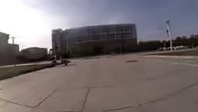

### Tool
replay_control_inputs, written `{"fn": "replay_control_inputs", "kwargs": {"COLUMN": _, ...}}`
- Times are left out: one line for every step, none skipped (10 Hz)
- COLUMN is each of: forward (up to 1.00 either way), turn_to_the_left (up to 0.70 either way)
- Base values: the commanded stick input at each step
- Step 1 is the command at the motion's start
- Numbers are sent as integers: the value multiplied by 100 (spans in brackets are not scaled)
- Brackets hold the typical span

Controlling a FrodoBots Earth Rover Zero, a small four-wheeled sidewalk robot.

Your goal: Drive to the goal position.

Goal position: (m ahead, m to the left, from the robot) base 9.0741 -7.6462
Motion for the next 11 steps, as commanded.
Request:
{"fn": "replay_control_inputs", "kwargs": {"forward": 100, "turn_to_the_left": 1}}
{"fn": "replay_control_inputs", "kwargs": {"forward": 100, "turn_to_the_left": 1}}
{"fn": "replay_control_inputs", "kwargs": {"forward": 100, "turn_to_the_left": 1}}
{"fn": "replay_control_inputs", "kwargs": {"forward": 100, "turn_to_the_left": 1}}
{"fn": "replay_control_inputs", "kwargs": {"forward": 100, "turn_to_the_left": 1}}
{"fn": "replay_control_inputs", "kwargs": {"forward": 100, "turn_to_the_left": 1}}
{"fn": "replay_control_inputs", "kwargs": {"forward": 100, "turn_to_the_left": 1}}
{"fn": "replay_control_inputs", "kwargs": {"forward": 100, "turn_to_the_left": 1}}
{"fn": "replay_control_inputs", "kwargs": {"forward": 100, "turn_to_the_left": 1}}
{"fn": "replay_control_inputs", "kwargs": {"forward": 100, "turn_to_the_left": 1}}
{"fn": "replay_control_inputs", "kwargs": {"forward": 100, "turn_to_the_left": 1}}
